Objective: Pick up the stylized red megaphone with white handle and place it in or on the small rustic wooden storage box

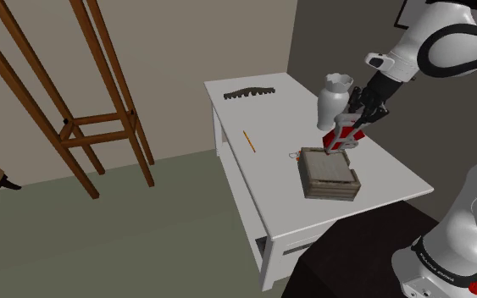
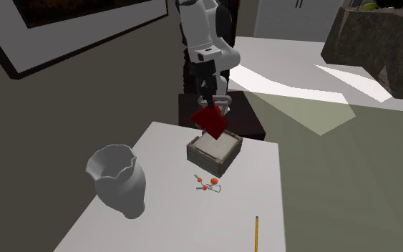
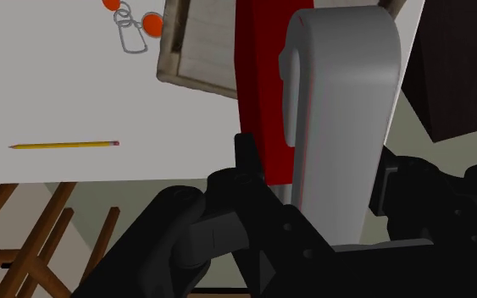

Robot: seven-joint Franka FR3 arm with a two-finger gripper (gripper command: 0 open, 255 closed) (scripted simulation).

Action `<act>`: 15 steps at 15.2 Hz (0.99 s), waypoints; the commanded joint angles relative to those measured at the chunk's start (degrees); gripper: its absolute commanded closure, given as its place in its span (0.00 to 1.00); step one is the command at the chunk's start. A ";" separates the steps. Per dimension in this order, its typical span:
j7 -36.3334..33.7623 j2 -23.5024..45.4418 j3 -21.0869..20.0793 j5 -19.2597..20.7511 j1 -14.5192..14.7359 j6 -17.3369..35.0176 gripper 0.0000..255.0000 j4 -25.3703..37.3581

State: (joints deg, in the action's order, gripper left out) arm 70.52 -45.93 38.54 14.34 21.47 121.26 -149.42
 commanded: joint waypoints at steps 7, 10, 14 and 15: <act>1.17 2.38 3.09 1.27 0.15 6.91 1.00 -4.45; 1.63 3.39 4.22 1.64 0.31 9.25 1.00 -5.79; 1.64 3.39 4.21 1.63 0.30 9.25 1.00 -5.79; 1.64 3.40 4.20 1.62 0.29 9.25 1.00 -5.79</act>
State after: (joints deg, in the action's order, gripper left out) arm 72.12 -42.78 42.62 15.95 21.67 130.50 -155.02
